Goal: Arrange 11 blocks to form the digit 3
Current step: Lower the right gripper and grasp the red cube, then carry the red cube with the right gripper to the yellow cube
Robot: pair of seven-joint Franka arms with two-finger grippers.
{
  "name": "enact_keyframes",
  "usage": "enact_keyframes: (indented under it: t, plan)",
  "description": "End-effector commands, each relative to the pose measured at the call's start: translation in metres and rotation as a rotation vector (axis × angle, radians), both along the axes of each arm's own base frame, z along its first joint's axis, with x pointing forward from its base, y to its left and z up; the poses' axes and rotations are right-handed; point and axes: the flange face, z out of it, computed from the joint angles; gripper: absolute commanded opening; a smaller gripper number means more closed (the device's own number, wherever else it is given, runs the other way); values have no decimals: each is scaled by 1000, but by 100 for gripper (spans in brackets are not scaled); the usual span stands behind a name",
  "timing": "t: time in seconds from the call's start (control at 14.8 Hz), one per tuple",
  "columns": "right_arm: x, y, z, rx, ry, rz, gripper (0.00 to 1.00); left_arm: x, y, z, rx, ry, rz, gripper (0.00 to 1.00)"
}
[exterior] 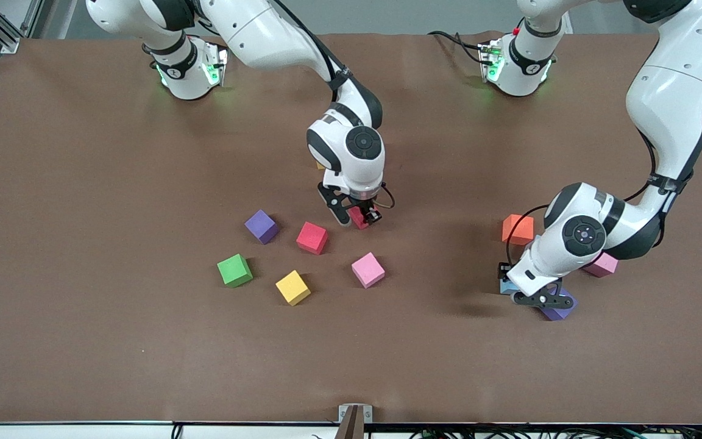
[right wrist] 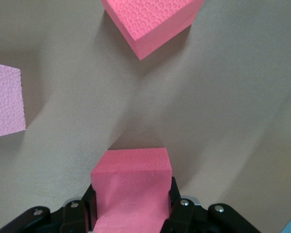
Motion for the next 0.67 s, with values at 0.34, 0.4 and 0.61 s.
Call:
enact_keyframes:
  t: [0.34, 0.4, 0.61]
  plan:
    - [-5, -21, 31, -16, 12, 484, 0, 1, -1, 7, 25, -8, 3, 47]
    - [-8, -29, 35, -19, 21, 557, 0, 1, -1, 7, 25, -8, 3, 47]
    - [-18, -56, 46, -27, 51, 818, 0, 1, -2, 8, 23, -8, 3, 47]
